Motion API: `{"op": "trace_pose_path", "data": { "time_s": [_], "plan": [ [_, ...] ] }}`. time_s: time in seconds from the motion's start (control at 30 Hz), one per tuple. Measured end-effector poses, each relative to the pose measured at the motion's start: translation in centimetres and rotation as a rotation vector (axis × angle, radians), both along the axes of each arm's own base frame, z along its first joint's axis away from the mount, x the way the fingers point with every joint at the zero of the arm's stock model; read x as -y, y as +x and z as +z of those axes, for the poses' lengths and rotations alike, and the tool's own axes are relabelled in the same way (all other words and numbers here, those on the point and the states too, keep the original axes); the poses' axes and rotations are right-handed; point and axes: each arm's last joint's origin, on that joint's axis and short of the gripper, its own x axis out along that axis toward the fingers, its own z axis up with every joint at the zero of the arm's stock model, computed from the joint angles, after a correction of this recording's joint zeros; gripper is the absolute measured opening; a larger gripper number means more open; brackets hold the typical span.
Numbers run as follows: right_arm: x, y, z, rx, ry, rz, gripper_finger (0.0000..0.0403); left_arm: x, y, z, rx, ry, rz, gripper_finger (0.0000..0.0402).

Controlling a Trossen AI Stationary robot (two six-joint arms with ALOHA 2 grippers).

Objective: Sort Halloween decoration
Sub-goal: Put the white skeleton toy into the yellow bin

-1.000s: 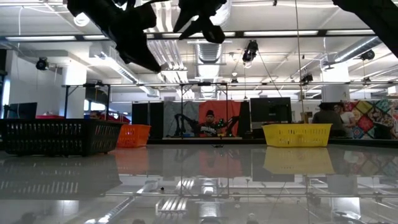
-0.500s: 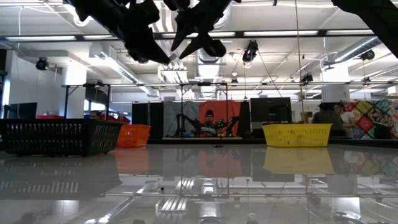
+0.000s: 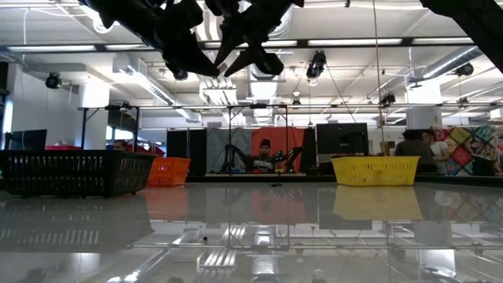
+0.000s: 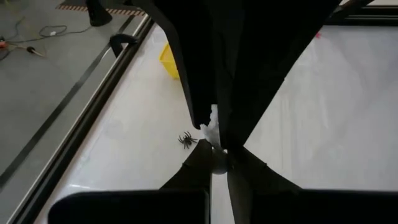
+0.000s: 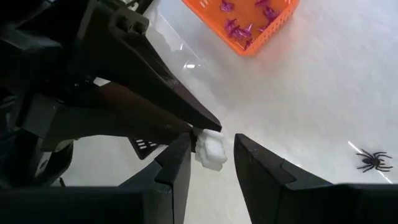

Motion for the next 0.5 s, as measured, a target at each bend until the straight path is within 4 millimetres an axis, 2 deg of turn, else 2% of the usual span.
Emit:
{"op": "trace_pose_path", "data": {
  "time_s": [0.13,0.33,0.5],
  "plan": [
    [0.08,0.07,0.13,0.016,-0.02,0.012,0.0091,0.02,0.05,-0.03,0.002,-0.008,-0.014,0.0],
    [0.05,0.02,0.0,0.012,-0.029,0.037,0.0023,-0.01,0.05,-0.02,0.004,-0.011,-0.018,0.0],
    [0.03,-0.01,0.0,0.011,-0.029,0.038,0.0012,-0.01,0.06,-0.02,0.005,-0.013,-0.016,0.0003]
  ]
}}
